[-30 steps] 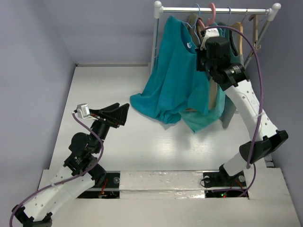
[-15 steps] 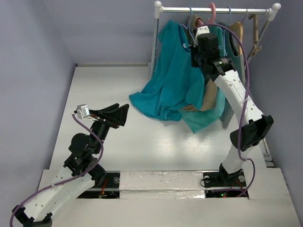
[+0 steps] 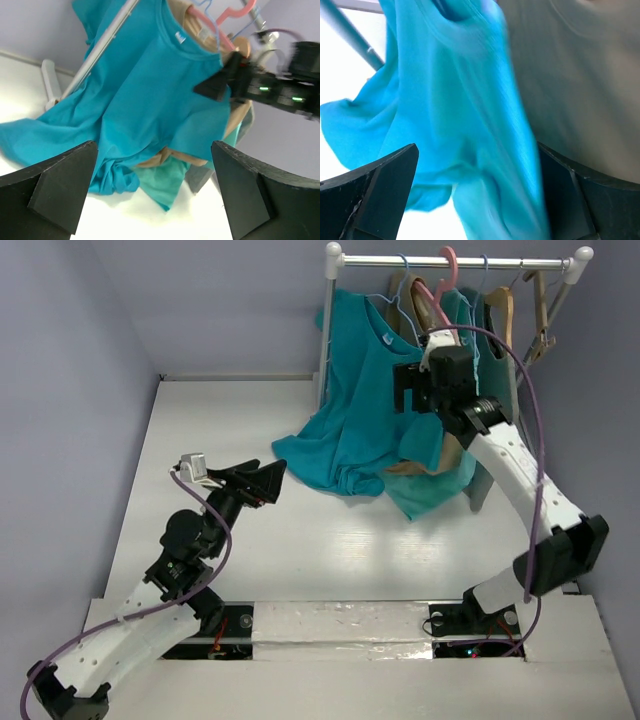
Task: Place the t-shirt on the hanger
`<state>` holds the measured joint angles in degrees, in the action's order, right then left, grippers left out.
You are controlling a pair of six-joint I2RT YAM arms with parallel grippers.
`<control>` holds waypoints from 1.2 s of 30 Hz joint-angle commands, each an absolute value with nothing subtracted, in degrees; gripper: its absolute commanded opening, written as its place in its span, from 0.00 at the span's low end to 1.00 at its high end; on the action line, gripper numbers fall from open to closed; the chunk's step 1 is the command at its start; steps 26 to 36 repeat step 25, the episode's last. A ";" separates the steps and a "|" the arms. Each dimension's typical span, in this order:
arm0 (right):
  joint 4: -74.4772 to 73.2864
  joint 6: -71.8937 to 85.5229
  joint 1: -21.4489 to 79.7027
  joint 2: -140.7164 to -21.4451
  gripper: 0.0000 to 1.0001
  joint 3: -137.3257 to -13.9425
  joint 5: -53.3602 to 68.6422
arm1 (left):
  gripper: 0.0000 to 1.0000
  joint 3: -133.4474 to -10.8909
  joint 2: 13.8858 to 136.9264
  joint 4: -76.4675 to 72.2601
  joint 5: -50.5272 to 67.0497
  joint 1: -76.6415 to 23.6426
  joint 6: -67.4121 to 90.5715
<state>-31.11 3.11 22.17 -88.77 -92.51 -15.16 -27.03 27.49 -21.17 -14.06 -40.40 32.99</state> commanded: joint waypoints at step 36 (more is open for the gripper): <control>-9.93 19.16 21.88 -13.27 1.00 -44.21 0.53 | 0.99 -36.98 23.99 -9.95 -11.69 -40.25 33.05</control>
